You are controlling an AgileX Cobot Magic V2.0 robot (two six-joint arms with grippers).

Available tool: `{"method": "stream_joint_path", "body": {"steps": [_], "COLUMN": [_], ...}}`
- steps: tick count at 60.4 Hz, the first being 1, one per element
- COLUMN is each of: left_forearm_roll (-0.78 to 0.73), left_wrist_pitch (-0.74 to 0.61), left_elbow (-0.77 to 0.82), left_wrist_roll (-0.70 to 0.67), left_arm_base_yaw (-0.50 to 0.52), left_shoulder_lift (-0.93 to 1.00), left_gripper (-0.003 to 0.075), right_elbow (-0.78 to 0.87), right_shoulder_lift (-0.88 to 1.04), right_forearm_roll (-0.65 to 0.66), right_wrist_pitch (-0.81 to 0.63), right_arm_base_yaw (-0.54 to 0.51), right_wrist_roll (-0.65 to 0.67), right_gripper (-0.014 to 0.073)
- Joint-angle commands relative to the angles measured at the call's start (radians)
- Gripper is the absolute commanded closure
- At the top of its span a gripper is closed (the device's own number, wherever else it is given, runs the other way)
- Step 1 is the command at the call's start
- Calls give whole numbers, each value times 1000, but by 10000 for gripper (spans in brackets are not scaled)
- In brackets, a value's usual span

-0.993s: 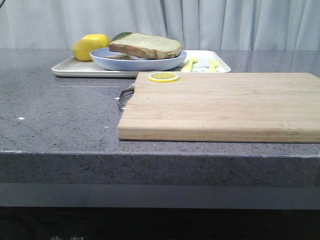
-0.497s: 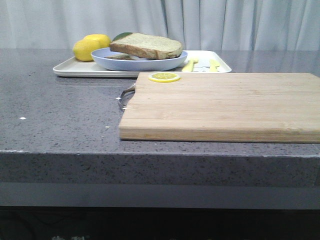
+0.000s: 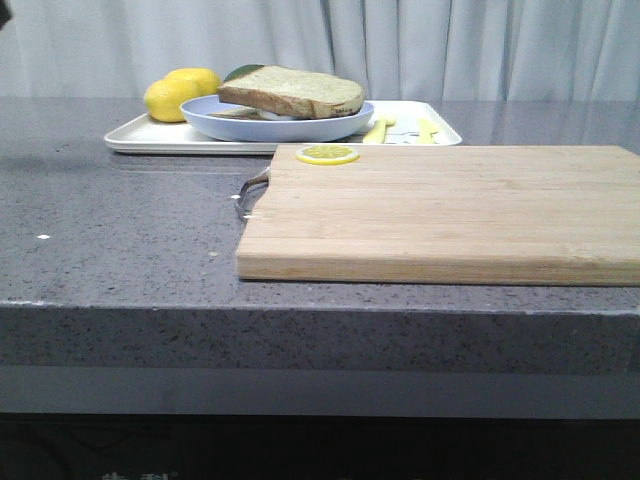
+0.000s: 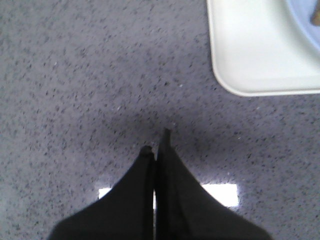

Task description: Place bread and move sandwich to tray

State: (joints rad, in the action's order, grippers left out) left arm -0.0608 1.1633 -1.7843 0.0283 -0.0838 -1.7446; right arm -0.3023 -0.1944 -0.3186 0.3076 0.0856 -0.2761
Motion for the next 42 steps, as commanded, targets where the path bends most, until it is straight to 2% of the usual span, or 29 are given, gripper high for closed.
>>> {"method": "stream_joint_path", "body": {"steps": [1,10,24,33,42], "left_forearm_roll": [47,61,53,55,53], "left_wrist_pitch": [-159,-350,-698,-807,-826], "left_elbow": [135,401,776,974,1121], "left_wrist_roll": [-15,-15,-10,-10,-10], "left_arm_base_yaw": [36,74,74,74,74], "left_shoulder_lift": [147,323,667,909,1142], "left_gripper": [739,739,739,739,739], "right_elbow": [-28,-28,-28,-28,-28], "right_shoulder_lift": [-7,-7,-7,-7,-7], "right_forearm_roll": [-8,-8,-8,-8,-8], "right_wrist_pitch": [-70,-69,-69,-69,-69], "right_arm_base_yaw": [-4,-4,-4,-4,-4], "right_wrist_roll": [-9,-9,-9,-9,-9], "right_gripper": [679,679,679,679,679]}}
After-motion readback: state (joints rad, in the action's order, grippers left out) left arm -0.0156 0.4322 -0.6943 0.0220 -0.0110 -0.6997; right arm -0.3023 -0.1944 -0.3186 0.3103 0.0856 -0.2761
